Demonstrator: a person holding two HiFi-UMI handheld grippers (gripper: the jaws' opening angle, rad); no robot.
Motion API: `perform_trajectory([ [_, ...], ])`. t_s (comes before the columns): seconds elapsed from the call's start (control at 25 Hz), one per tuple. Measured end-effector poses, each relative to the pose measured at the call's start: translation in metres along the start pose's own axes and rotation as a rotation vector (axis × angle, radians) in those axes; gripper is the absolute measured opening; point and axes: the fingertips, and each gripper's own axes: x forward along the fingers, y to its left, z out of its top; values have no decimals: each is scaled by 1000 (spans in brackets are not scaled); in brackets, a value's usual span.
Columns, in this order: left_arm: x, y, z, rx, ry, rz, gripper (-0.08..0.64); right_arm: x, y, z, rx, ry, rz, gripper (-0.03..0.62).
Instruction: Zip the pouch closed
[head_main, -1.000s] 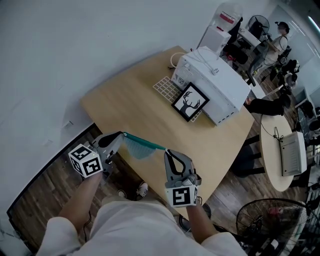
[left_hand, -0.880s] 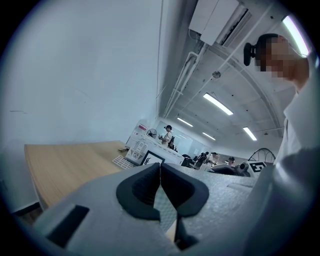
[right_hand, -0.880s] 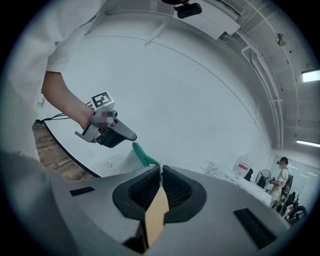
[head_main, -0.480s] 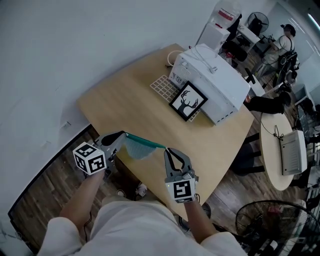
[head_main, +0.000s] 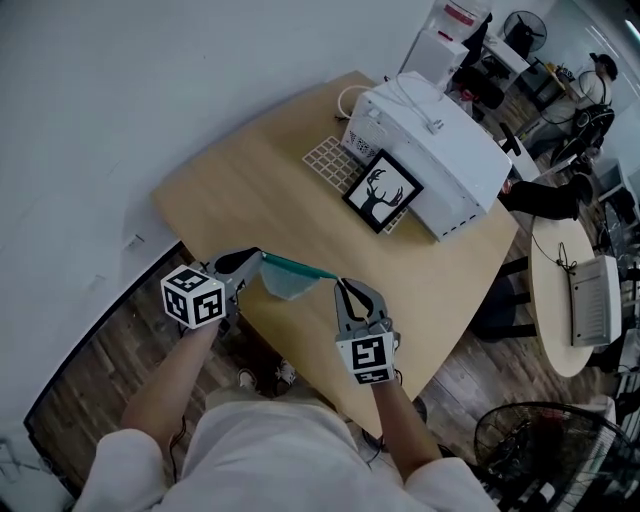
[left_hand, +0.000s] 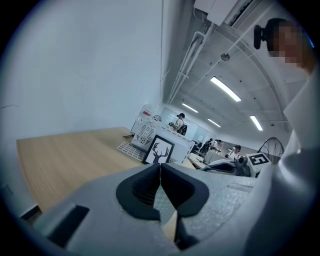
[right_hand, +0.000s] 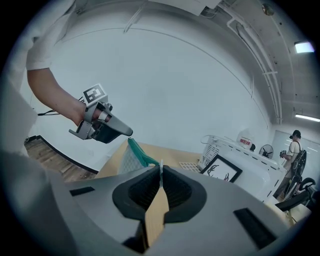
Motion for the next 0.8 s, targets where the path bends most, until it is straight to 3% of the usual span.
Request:
perform_trajectory([
  [0.32,5,12,7,3,-45,32,25,1,-7,19,-2,-53,-17,18],
  [0.48,-4,18,7,23,-62,67,110,-1,-14,28,4,-57,-34,18],
  [0.8,-43,22,14,87,-118,126,110,-16,-36,29,35,-49,-109,20],
])
